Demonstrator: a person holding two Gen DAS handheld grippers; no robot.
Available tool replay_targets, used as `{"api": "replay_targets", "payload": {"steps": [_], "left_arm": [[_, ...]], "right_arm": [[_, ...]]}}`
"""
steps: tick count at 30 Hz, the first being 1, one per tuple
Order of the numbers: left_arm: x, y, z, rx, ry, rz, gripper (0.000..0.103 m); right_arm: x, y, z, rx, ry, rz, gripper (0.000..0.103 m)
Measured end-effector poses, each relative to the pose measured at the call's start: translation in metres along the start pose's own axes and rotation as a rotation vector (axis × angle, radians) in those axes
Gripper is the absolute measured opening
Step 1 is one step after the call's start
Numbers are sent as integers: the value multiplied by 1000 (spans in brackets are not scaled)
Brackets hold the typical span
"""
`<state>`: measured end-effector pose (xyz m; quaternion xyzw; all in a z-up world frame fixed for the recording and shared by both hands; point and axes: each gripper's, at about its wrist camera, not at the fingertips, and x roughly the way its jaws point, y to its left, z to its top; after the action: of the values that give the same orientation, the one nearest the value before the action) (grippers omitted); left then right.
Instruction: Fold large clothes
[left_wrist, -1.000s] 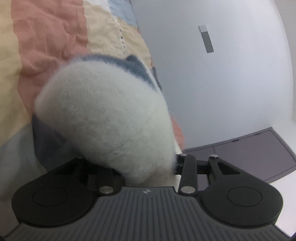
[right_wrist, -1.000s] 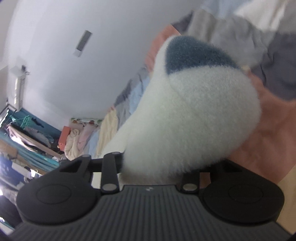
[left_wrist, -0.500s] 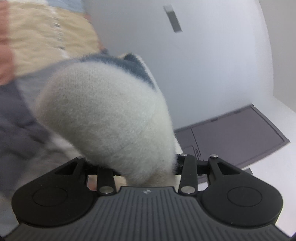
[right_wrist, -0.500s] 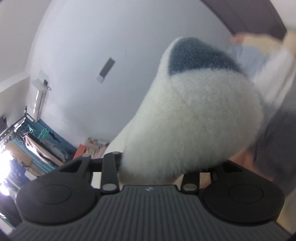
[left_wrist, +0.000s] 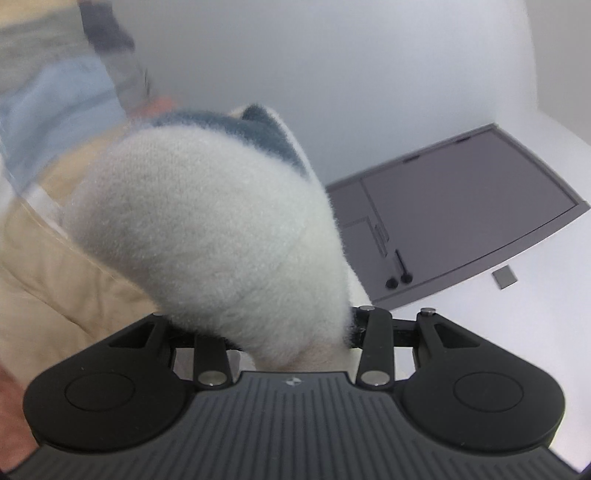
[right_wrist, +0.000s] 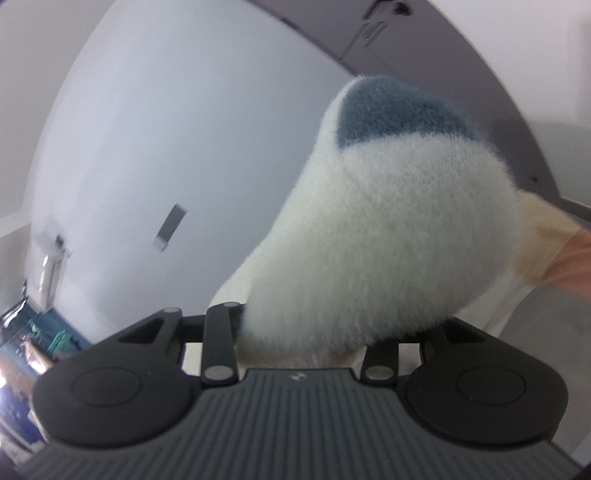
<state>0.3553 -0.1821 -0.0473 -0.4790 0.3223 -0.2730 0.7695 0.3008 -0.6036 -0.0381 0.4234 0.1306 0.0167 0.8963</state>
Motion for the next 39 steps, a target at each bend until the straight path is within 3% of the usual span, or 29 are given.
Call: {"api": "replay_targets", "payload": {"steps": [5,8,12,22,28,32,39], "left_arm": [[59,18,-8,32,48,30,45],[75,29,-15,132,64,43,45],[85,59,-23,187,93,72,45],[83,140,-35,116,116,55,49],[77,143,-43,128,111,42,51],[72,140,-45,133,112,62,60],[15,136,-78,179,82,130,64]], "right_arm": [[23,-58,3,43,2,-21,44],[35,-90,-8,76,5,-16,44],[47,-118,-28,78,37,-34,44],[40,-161,-74,145,65,21,48],[42,-173,-84,172,55,46,52],[29,-179,-79,233,75,28,54],[-13,-167,-86,253,101,-46,54]]}}
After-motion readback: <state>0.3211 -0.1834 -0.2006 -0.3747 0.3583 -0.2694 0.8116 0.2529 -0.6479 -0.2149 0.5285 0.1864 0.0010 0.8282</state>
